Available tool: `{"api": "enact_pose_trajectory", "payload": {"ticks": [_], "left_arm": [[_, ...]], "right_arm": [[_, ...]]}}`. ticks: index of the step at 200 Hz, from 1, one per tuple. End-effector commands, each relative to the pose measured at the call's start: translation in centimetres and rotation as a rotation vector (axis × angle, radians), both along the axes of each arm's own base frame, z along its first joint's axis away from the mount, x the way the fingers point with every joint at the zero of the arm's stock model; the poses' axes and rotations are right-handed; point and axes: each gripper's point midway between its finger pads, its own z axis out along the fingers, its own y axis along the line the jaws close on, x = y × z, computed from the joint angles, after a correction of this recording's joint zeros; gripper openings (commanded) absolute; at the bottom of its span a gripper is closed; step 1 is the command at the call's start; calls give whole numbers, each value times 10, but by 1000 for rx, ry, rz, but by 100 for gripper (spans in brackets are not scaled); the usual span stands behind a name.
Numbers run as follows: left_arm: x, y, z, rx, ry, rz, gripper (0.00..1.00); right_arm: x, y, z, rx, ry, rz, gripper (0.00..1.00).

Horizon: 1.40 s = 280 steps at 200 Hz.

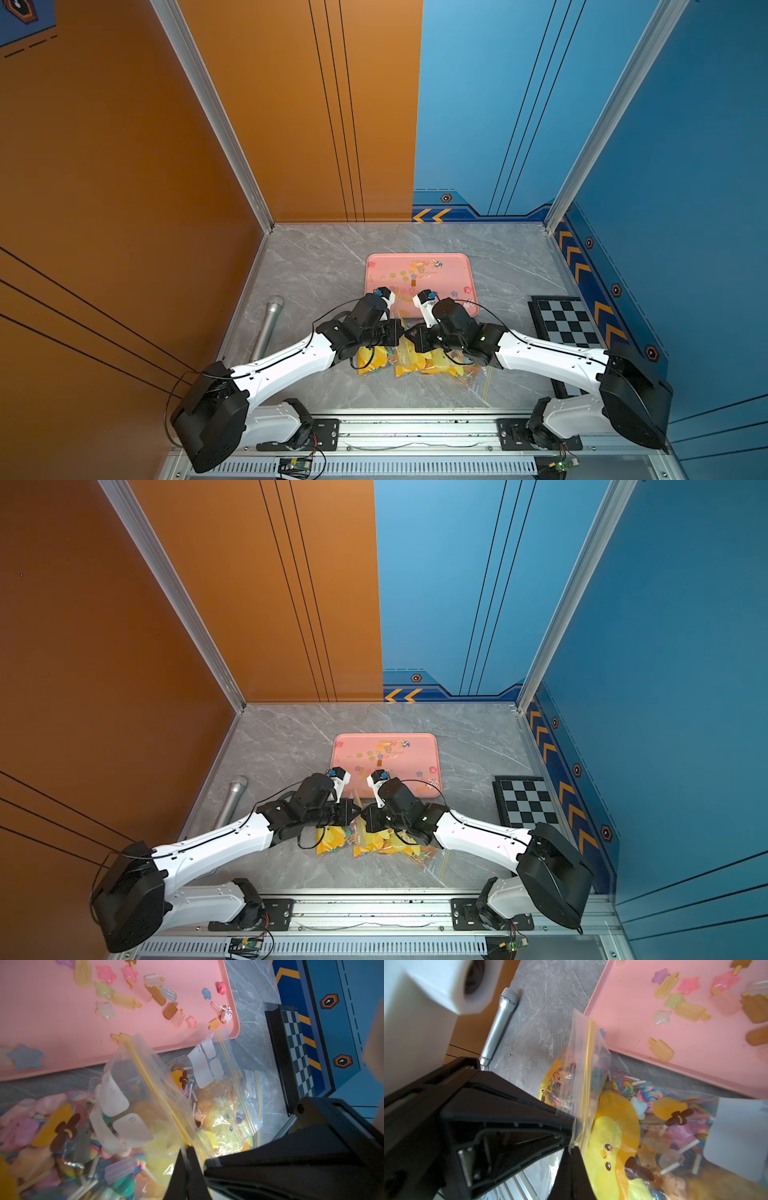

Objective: Pour candies out of the ziploc bag
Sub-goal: Open the ziploc bag at the center of the board.

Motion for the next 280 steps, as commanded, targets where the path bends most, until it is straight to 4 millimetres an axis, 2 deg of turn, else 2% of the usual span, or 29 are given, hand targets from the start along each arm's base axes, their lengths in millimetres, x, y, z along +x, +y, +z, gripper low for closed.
{"api": "enact_pose_trajectory", "payload": {"ticks": [1,32,55,139,179,211,216,218,223,263,280], "left_arm": [[-6,2,-5,14,16,-25,0],[-9,22,-6,101,4,13,0],[-11,34,1,146,-18,14,0],[-23,66,19,277,-55,12,0],[-28,56,49,247,-83,-33,0],[-35,46,70,316,-105,-117,0],[-37,47,67,340,-99,-129,0],[-35,44,75,331,-114,-132,0],[-34,42,79,336,-122,-139,0],[-37,36,81,366,-126,-169,0],[-36,37,76,380,-118,-165,0]], "right_arm": [[6,-7,0,-27,-29,-30,0],[12,-24,-9,-140,-58,-73,0],[15,-37,-14,-227,-86,-105,0],[21,-52,-19,-345,-129,-157,0],[20,-52,-12,-348,-143,-154,0],[19,-52,-2,-332,-162,-152,0],[20,-52,0,-329,-166,-152,0],[20,-52,1,-326,-167,-151,0],[19,-52,2,-323,-169,-151,0],[18,-53,3,-322,-166,-144,0],[16,-54,6,-313,-168,-144,13]]}}
